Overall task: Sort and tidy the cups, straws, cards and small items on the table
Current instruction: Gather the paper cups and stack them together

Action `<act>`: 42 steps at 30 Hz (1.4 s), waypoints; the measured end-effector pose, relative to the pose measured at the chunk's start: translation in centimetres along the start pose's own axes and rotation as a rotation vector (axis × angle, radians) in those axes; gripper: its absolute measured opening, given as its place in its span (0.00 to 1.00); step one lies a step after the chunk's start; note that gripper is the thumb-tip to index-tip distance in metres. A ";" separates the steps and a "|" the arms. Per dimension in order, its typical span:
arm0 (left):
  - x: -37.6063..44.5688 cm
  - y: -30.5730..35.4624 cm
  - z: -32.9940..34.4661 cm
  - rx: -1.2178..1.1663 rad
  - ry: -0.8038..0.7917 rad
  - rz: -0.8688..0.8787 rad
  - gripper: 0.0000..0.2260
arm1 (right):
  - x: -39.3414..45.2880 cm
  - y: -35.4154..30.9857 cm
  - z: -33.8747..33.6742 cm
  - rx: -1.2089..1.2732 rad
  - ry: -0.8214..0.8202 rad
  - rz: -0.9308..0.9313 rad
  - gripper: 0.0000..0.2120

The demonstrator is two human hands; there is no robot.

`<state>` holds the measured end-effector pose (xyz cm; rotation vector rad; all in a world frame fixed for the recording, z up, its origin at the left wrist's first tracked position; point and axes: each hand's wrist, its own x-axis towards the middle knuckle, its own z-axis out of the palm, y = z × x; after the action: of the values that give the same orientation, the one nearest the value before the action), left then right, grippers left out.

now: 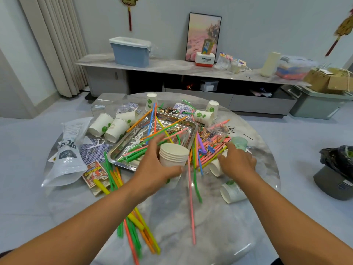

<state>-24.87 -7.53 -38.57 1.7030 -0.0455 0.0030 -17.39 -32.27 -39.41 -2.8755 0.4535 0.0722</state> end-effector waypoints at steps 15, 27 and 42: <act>-0.1 -0.6 0.6 0.185 -0.076 -0.018 0.34 | -2.2 -4.6 -3.6 0.903 0.131 -0.387 0.10; 0.5 -0.8 -0.3 0.020 -0.012 -0.034 0.36 | -6.0 -5.2 -3.5 0.597 -0.172 -0.701 0.14; 0.1 -1.1 -0.3 0.092 -0.033 -0.079 0.33 | -3.7 0.4 0.3 -0.567 -0.208 -0.460 0.28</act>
<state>-24.68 -7.07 -39.59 1.7954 -0.0029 -0.0829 -21.04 -31.46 -39.47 -3.3797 -0.3286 0.4840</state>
